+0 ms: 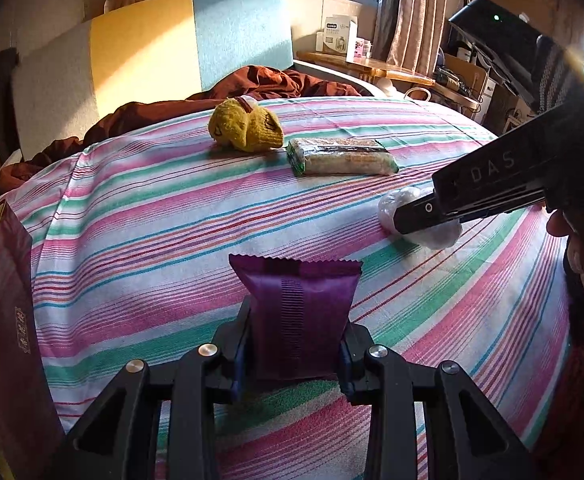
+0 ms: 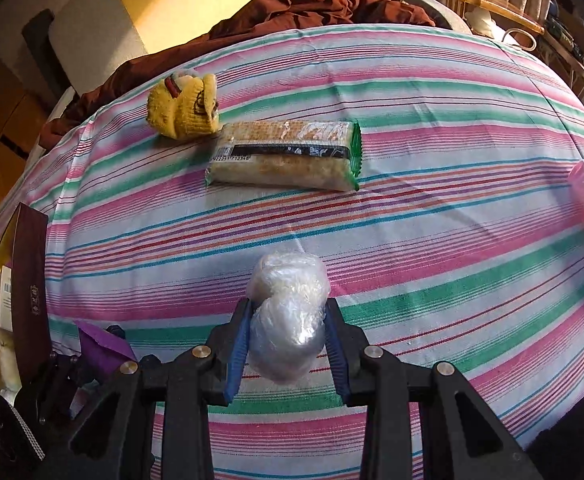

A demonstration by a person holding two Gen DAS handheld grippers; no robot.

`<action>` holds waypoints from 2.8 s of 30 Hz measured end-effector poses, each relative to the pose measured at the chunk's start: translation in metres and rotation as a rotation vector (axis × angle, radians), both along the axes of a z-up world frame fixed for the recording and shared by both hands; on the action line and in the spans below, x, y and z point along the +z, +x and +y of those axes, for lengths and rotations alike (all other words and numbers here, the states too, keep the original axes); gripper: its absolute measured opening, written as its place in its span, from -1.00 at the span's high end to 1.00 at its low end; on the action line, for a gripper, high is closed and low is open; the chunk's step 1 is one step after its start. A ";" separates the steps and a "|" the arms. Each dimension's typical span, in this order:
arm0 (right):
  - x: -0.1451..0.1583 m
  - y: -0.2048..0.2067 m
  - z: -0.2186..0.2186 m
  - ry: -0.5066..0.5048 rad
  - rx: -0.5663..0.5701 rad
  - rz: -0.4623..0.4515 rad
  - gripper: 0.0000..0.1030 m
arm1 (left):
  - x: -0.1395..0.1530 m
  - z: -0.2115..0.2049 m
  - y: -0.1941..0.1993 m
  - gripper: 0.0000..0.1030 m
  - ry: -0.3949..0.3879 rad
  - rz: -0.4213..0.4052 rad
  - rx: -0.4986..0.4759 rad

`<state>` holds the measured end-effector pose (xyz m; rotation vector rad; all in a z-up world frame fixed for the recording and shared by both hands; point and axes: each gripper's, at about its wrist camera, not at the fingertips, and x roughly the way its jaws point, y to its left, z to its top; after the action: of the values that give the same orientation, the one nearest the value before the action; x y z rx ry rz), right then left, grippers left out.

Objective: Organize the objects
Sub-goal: 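Carry the purple snack to the gold tray and release it with the left tool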

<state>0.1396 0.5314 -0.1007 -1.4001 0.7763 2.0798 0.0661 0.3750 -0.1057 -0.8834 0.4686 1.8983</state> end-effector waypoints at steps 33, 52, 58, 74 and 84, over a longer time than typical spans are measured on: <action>-0.002 -0.023 -0.025 0.030 0.163 0.003 0.33 | 0.030 -0.047 0.018 0.37 -0.008 0.075 0.065; -0.008 -0.022 -0.028 0.045 0.157 -0.040 0.35 | 0.064 -0.081 0.017 0.36 0.072 0.037 0.092; -0.007 -0.022 -0.028 0.046 0.158 -0.042 0.35 | 0.071 -0.096 0.011 0.36 0.088 0.018 0.122; -0.009 -0.023 -0.031 0.063 0.165 -0.057 0.36 | 0.091 -0.180 -0.045 0.36 0.148 -0.018 0.338; -0.012 -0.020 -0.028 0.073 0.166 -0.065 0.36 | 0.081 -0.286 -0.102 0.35 0.147 -0.041 0.639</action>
<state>0.1199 0.5030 -0.1131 -1.5283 0.5690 2.1514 -0.0364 0.0887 -0.0245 -1.0510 0.0069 2.4445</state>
